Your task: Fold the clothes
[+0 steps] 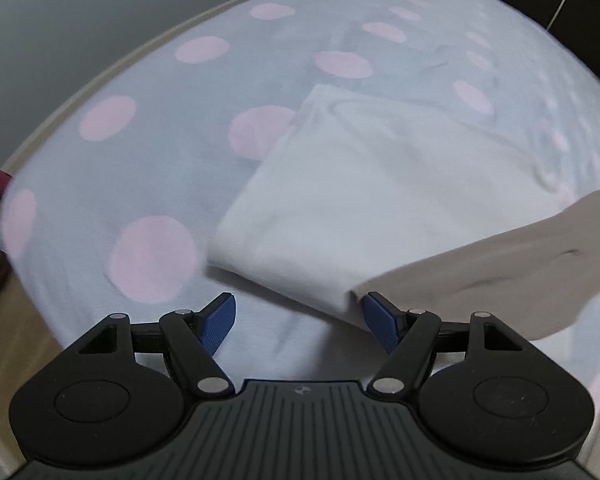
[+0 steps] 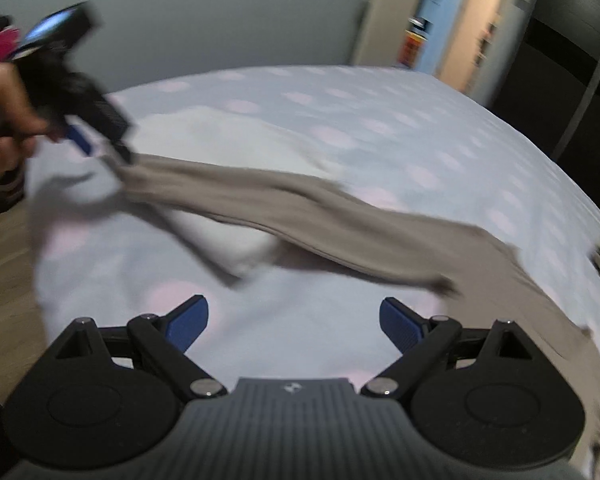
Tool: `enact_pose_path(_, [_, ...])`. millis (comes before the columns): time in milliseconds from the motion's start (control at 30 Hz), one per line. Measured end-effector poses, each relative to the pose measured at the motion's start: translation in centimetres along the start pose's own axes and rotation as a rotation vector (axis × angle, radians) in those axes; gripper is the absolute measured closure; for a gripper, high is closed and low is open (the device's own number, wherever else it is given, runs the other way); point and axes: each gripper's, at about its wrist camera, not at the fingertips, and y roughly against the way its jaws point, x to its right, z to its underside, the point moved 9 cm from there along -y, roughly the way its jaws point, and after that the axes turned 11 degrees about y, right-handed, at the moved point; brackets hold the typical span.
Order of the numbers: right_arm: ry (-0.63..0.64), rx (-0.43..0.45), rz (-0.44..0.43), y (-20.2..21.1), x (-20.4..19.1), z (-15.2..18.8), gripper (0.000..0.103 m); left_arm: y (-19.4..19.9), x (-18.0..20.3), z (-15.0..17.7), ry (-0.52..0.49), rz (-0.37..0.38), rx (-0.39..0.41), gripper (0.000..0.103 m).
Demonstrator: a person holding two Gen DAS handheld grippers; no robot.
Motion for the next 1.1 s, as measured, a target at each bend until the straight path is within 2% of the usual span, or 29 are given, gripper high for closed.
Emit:
enact_pose_path(33, [0.005, 0.019, -0.012, -0.5, -1.6, -0.9, 0.009, -0.2, -0.2, 0.0, -0.004, -0.019, 0.000, 0.033])
enact_pose_path(100, [0.004, 0.059, -0.027, -1.6, -4.4, -2.9, 0.009, -0.3, -0.6, 0.4, 0.016, -0.007, -0.013, 0.033])
enact_pose_path(200, [0.032, 0.121, -0.028, -3.2, -8.1, -5.3, 0.011, -0.4, -0.6, 0.6, 0.060, 0.069, -0.032, 0.034])
enact_pose_path(300, [0.094, 0.157, 0.022, -5.2, -11.1, -7.0, 0.013, -0.6, -0.6, 0.6, 0.114, 0.118, -0.055, 0.036])
enact_pose_path(367, [0.112, 0.153, 0.025, -6.4, -12.5, -7.6, 0.026, -0.7, -0.6, 0.5, 0.148, 0.149, -0.069, 0.038])
enact_pose_path(433, [0.111, 0.147, 0.018, -7.6, -13.7, -8.2, 0.035, -1.0, -0.5, 0.5, 0.157, 0.148, -0.075, 0.038])
enact_pose_path(533, [0.123, 0.143, 0.039, -8.9, -14.8, -9.0, 0.039, -0.9, -0.5, 0.6, 0.158, 0.165, -0.081, 0.040])
enact_pose_path(567, [0.133, 0.142, 0.063, -9.3, -15.1, -9.2, 0.045, -0.9, -0.6, 0.5, 0.175, 0.191, -0.088, 0.045])
enact_pose_path(667, [0.127, 0.149, 0.089, -9.9, -15.3, -9.4, 0.056, -0.6, -1.1, 0.2, 0.231, 0.267, -0.109, 0.047])
enact_pose_path(733, [0.130, 0.158, 0.101, -10.2, -15.5, -9.4, 0.057, -0.4, -1.3, -0.2, 0.260, 0.298, -0.118, 0.047])
enact_pose_path(1000, [0.142, 0.180, 0.188, -11.3, -16.1, -10.0, 0.058, 0.2, -0.4, -0.6, 0.229, 0.328, -0.154, 0.047])
enact_pose_path(1100, [0.153, 0.177, 0.208, -12.1, -16.2, -10.1, 0.064, 0.2, -0.6, -0.6, 0.238, 0.338, -0.166, 0.047])
